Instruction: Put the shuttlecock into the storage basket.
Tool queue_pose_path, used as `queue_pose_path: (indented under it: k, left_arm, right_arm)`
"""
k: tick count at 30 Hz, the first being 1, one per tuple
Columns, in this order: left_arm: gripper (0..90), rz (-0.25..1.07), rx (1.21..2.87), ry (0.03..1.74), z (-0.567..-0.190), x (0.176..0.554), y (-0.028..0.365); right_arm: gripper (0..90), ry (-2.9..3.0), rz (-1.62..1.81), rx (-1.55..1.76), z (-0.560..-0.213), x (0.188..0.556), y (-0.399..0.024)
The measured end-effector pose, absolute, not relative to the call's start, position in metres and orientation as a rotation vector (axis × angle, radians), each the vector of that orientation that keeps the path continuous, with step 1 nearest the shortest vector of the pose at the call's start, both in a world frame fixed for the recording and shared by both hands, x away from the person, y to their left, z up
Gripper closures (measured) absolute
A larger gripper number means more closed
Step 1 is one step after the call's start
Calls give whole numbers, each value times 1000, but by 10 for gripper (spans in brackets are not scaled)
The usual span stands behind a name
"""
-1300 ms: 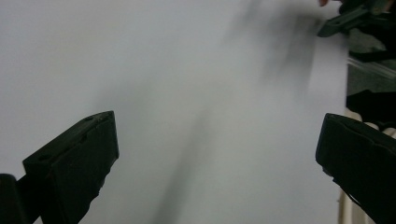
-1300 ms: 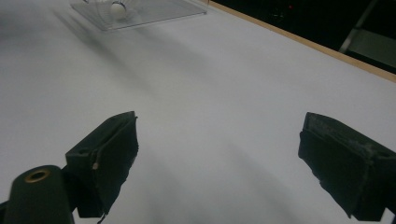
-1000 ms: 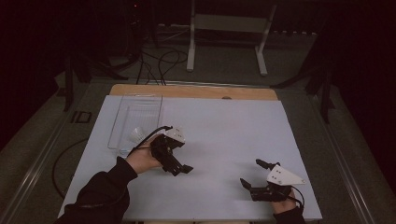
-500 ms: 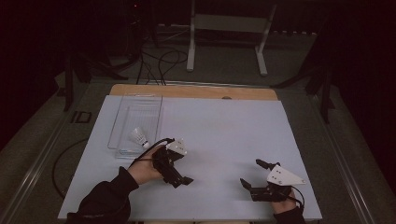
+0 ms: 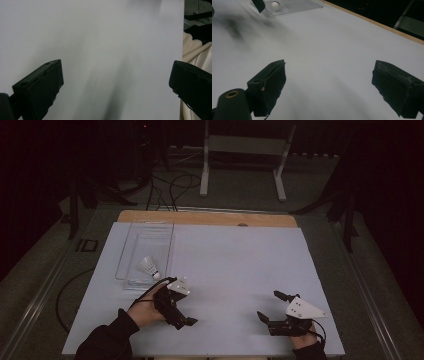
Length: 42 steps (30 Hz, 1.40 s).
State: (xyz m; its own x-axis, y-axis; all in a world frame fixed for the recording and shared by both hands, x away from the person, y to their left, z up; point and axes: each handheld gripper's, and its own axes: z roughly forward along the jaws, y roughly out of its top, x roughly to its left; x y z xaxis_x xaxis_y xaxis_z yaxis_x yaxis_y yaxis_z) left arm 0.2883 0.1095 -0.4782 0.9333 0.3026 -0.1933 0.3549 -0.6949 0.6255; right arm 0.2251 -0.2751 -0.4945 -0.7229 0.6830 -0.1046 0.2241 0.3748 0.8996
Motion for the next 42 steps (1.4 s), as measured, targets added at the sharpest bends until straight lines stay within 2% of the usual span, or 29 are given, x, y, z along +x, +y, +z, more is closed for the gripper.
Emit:
queue_pose_path:
  k: [19,42]
  left_arm:
    - [9,-15,2367,551,-491,268,153]
    - [9,43,2220,625,-508,254,193]
  right_arm:
    - [119,2182,1310,785,-495,225,-274]
    - [119,2189,1303,778,-496,226,-274]
